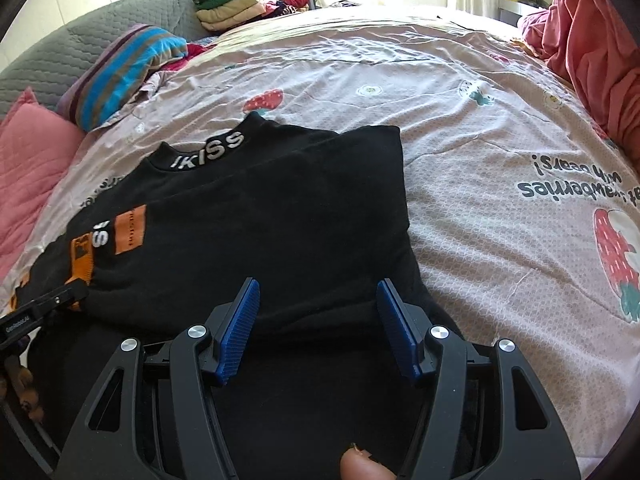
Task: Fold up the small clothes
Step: 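Move the left gripper to the other sleeve's orange cuff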
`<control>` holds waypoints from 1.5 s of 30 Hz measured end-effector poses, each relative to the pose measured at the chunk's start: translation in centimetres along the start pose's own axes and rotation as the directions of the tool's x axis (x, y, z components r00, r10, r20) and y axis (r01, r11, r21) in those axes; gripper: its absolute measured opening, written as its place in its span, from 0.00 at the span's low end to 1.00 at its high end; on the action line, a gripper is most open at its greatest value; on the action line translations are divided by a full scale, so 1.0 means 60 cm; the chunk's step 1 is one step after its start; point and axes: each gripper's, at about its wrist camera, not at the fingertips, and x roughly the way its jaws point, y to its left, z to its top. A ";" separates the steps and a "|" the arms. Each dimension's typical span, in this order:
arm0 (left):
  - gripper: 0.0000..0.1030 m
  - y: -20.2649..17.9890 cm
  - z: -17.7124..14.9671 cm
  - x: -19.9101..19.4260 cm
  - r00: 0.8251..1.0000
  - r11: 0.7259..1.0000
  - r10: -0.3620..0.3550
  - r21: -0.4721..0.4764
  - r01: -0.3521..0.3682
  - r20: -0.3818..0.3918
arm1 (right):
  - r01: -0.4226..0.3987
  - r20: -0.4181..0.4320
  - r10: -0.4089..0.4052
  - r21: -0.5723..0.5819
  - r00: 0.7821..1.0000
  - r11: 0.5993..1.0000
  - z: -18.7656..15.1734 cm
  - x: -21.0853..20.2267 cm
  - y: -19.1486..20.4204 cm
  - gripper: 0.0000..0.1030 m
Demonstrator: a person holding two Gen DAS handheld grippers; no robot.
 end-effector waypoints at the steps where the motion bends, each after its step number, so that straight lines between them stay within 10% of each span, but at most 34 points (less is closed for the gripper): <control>1: 0.19 -0.001 0.000 -0.004 1.000 1.000 0.001 0.000 -0.001 0.003 | -0.007 0.001 0.007 0.004 1.000 1.000 -0.001 -0.003 0.001 0.60; 11: 0.44 0.008 -0.001 -0.050 0.998 0.999 0.047 -0.007 -0.047 0.050 | -0.080 0.060 0.080 -0.004 0.995 0.997 0.003 -0.048 0.029 0.86; 19: 0.91 0.017 -0.003 -0.103 0.985 0.994 0.109 -0.001 -0.110 0.132 | -0.127 0.111 0.128 -0.021 0.985 0.992 0.011 -0.083 0.060 0.95; 45: 0.91 0.105 -0.021 -0.205 0.942 0.966 0.254 -0.108 -0.235 0.221 | -0.181 0.200 0.216 -0.180 0.956 0.967 0.013 -0.147 0.202 0.96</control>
